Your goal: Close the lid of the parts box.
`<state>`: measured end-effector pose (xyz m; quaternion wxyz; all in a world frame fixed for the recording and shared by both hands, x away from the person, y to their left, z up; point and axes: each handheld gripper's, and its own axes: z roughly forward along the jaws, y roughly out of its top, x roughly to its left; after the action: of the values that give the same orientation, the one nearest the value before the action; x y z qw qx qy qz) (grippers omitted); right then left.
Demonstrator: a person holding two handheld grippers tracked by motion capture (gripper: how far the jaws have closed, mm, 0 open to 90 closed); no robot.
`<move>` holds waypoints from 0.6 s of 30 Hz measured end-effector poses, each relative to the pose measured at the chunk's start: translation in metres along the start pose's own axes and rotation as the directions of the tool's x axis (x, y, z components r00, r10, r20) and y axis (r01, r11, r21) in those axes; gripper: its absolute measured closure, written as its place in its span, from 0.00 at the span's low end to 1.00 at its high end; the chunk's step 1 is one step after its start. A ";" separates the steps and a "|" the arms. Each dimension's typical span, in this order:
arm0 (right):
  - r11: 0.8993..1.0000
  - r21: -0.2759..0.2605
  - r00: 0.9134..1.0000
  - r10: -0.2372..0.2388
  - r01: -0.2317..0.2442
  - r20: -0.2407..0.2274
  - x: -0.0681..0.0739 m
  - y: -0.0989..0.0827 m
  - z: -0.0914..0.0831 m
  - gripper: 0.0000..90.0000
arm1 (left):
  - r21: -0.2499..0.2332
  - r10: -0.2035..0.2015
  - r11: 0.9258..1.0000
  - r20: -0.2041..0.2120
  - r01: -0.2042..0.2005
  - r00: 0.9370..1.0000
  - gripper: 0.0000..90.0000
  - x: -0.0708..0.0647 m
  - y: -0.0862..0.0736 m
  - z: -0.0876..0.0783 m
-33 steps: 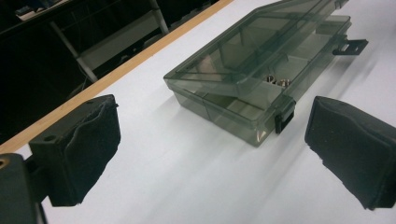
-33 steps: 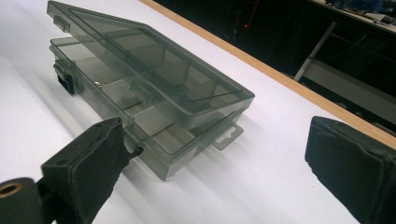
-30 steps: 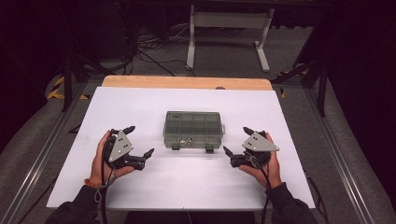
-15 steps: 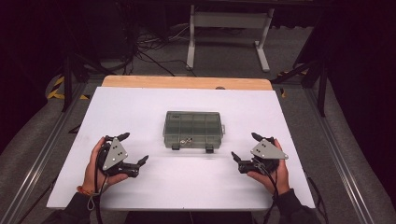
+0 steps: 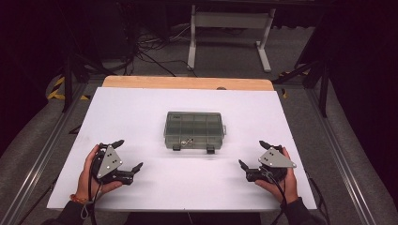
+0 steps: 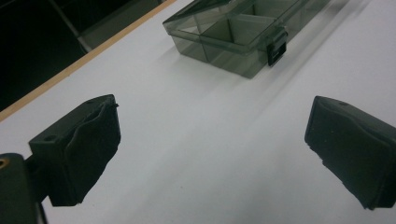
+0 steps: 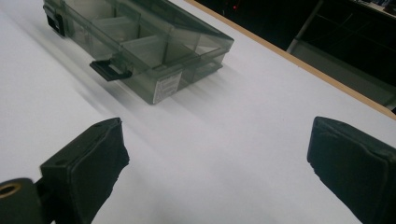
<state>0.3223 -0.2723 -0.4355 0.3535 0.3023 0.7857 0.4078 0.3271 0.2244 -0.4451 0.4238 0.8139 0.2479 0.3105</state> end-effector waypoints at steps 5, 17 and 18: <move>1.000 0.013 1.000 -0.012 0.012 -0.005 0.005 -0.008 -0.003 0.06 | 0.010 -0.012 1.000 0.014 0.011 1.000 0.04 -0.001 -0.008 -0.005; 0.998 0.027 0.999 -0.052 0.052 -0.011 0.019 -0.016 -0.007 0.06 | 0.027 -0.041 0.999 0.033 0.040 0.999 0.04 -0.006 -0.020 -0.016; 0.997 0.031 0.997 -0.070 0.070 -0.010 0.021 -0.016 -0.007 0.06 | 0.028 -0.030 0.999 0.032 0.029 0.999 0.04 -0.006 -0.020 -0.016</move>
<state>0.3019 -0.2671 -0.4526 0.3594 0.2783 0.8037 0.3840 0.3093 0.2391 -0.4566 0.4210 0.8208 0.2574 0.2877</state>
